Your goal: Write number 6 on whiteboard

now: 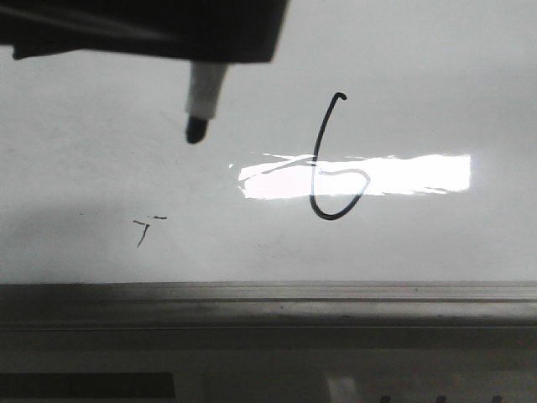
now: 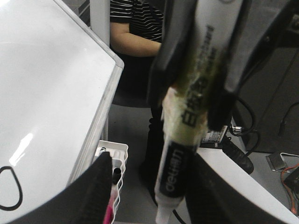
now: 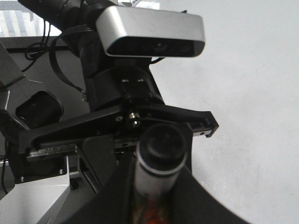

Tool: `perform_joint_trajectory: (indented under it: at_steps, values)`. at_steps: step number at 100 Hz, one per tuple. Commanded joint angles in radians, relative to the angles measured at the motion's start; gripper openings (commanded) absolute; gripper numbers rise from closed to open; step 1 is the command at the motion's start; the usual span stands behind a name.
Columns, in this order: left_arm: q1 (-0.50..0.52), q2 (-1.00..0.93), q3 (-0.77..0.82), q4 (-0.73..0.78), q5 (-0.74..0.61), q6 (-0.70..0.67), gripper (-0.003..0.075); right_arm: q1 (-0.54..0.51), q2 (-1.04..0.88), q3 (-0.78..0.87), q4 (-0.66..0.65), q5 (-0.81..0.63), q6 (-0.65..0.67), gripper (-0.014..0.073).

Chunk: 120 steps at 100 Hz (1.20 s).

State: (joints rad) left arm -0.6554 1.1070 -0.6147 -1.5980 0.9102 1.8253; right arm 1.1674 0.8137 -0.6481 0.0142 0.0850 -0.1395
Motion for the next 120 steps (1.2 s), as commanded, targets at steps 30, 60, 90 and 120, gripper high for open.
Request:
perform_joint_trajectory:
  at_steps: [30, 60, 90, 120]
  values:
    - [-0.006, -0.012, -0.030, -0.045, 0.061, 0.009, 0.0323, 0.035, -0.002, -0.039, 0.010, -0.137, 0.002, -0.0071]
    - [-0.006, -0.012, -0.030, -0.045, 0.061, 0.009, 0.0099, 0.031, -0.002, -0.039, 0.010, -0.095, 0.002, -0.0071]
    - [-0.006, -0.012, -0.030, -0.045, 0.067, 0.009, 0.0040, 0.029, -0.002, -0.039, -0.003, -0.062, 0.002, -0.0071]
    - [-0.006, -0.012, -0.030, -0.045, 0.073, 0.009, -0.0020, 0.029, -0.002, -0.037, -0.034, -0.047, 0.002, 0.0017]
